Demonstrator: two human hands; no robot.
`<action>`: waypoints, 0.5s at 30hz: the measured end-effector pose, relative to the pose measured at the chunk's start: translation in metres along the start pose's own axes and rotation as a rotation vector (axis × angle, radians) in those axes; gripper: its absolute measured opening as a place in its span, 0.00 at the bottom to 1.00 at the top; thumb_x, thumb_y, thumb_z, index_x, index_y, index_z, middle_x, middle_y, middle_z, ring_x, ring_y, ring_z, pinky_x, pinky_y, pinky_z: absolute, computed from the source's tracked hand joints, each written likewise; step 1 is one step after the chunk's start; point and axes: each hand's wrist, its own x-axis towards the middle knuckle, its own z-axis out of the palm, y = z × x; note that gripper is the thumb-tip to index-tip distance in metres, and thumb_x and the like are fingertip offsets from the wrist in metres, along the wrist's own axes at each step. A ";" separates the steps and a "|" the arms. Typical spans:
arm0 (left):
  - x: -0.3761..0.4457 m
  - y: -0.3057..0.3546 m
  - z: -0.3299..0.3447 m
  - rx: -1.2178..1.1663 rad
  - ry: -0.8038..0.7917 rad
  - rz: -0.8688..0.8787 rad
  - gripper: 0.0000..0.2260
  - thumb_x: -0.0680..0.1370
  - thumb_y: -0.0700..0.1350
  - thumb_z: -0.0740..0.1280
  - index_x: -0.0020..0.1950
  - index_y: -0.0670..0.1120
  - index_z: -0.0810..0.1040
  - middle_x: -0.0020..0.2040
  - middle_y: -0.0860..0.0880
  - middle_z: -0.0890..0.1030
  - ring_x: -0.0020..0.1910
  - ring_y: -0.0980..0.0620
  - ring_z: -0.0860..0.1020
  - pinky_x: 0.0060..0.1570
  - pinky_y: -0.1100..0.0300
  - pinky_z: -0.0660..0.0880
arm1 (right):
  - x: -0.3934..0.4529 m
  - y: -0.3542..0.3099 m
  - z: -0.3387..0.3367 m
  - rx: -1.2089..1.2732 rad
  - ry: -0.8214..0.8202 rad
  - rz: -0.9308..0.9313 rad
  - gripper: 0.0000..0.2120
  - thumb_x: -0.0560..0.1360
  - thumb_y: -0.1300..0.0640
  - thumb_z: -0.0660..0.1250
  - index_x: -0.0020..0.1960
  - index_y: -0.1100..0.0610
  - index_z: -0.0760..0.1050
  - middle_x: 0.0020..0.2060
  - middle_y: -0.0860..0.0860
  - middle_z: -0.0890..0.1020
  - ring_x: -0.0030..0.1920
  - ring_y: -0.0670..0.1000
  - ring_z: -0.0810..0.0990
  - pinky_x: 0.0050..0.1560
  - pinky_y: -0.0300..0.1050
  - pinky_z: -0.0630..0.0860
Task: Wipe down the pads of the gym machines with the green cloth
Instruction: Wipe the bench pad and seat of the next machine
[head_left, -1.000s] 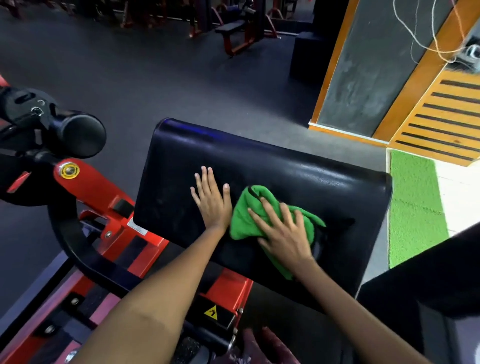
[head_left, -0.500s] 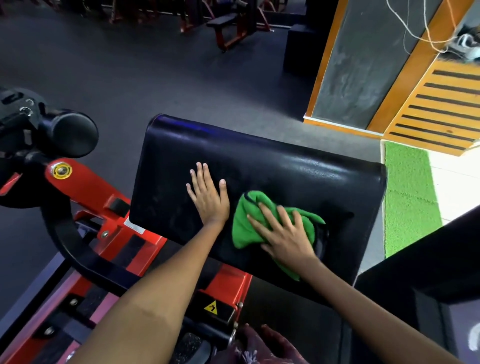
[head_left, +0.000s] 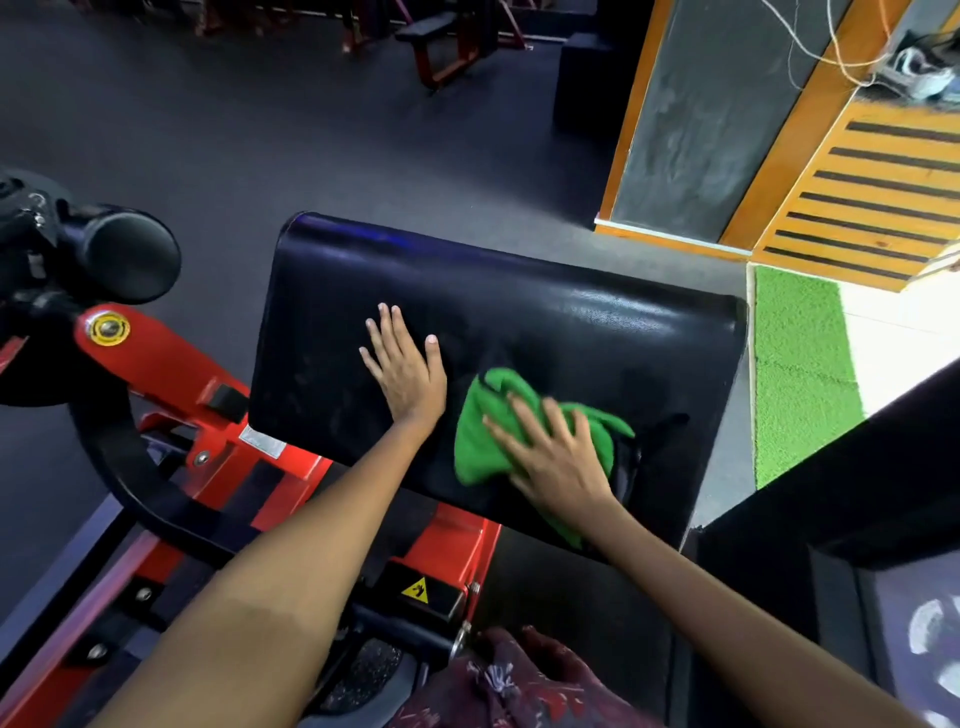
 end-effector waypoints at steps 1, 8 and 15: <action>0.000 0.002 -0.003 -0.015 0.004 0.030 0.32 0.77 0.57 0.47 0.77 0.41 0.55 0.78 0.44 0.55 0.77 0.43 0.51 0.73 0.39 0.46 | -0.018 0.002 0.004 0.004 -0.007 -0.096 0.44 0.55 0.41 0.77 0.69 0.45 0.68 0.67 0.54 0.74 0.59 0.60 0.68 0.53 0.57 0.70; -0.018 0.047 0.014 0.041 -0.096 0.572 0.27 0.79 0.56 0.57 0.75 0.45 0.60 0.76 0.44 0.61 0.76 0.45 0.54 0.72 0.39 0.49 | -0.023 0.088 -0.022 -0.030 0.091 0.223 0.40 0.61 0.44 0.76 0.70 0.47 0.66 0.66 0.58 0.71 0.57 0.62 0.67 0.52 0.59 0.70; -0.018 0.043 0.019 0.102 -0.080 0.579 0.27 0.79 0.57 0.56 0.75 0.45 0.61 0.76 0.45 0.62 0.76 0.44 0.54 0.72 0.40 0.47 | -0.028 0.040 -0.006 -0.026 0.032 0.114 0.44 0.57 0.42 0.78 0.70 0.47 0.66 0.65 0.56 0.75 0.58 0.61 0.67 0.56 0.58 0.67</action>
